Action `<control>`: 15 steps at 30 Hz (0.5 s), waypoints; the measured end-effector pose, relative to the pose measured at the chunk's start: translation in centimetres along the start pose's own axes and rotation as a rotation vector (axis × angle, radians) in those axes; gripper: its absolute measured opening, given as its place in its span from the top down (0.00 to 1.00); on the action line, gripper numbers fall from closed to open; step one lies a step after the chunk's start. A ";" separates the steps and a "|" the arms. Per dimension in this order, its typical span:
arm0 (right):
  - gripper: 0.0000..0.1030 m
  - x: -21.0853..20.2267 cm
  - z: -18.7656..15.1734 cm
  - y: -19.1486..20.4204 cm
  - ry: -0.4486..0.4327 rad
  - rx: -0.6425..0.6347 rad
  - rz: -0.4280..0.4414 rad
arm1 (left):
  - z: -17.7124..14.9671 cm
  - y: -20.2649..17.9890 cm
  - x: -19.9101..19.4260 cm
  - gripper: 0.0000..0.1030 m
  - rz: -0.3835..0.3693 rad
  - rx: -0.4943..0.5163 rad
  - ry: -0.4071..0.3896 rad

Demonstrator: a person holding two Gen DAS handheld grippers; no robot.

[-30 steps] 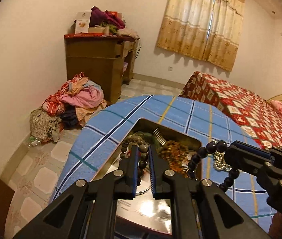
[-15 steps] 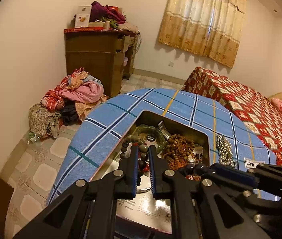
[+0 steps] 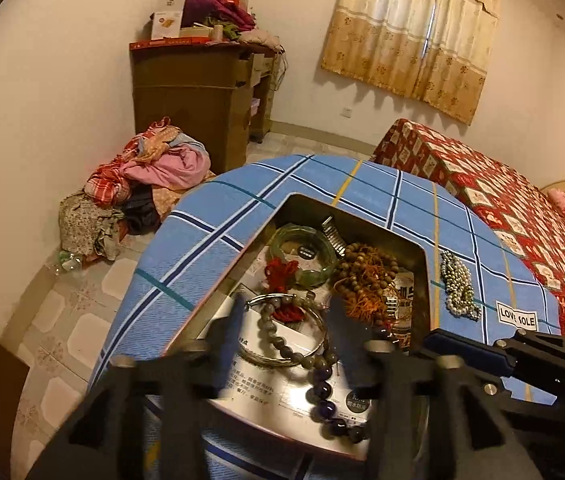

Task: Organize jewelry
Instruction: 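Carry the gold bead necklace into the tin box with left tool while right tool carries the black bracelet there, then open both tools to drop the necklace and bracelet into the tin box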

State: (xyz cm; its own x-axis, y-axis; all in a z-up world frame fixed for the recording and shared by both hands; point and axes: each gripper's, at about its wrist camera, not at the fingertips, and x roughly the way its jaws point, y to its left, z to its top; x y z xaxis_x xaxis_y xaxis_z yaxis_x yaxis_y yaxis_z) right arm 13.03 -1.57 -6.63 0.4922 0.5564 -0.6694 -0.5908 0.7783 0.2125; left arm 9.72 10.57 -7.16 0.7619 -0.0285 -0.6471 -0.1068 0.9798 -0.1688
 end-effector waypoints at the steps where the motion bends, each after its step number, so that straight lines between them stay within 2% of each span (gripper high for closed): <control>1: 0.72 -0.2 -0.1 -0.1 -0.003 0.006 -0.001 | 0.0 0.1 -0.3 0.41 0.004 -0.001 -0.013; 2: 0.70 -0.4 -0.2 -0.3 -0.007 0.011 -0.004 | 0.0 0.1 -0.4 0.41 0.008 -0.001 -0.020; 15: 0.69 -1.8 -0.9 -3.3 -0.017 0.089 -0.050 | -0.4 -0.2 0.4 0.41 0.058 0.005 0.014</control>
State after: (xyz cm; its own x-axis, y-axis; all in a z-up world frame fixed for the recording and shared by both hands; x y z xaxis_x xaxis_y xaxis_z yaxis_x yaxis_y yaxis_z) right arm 13.56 -5.41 -6.75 0.5309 0.5210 -0.6684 -0.5070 0.8273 0.2421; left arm 9.75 10.32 -7.68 0.7458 0.0258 -0.6657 -0.1475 0.9808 -0.1273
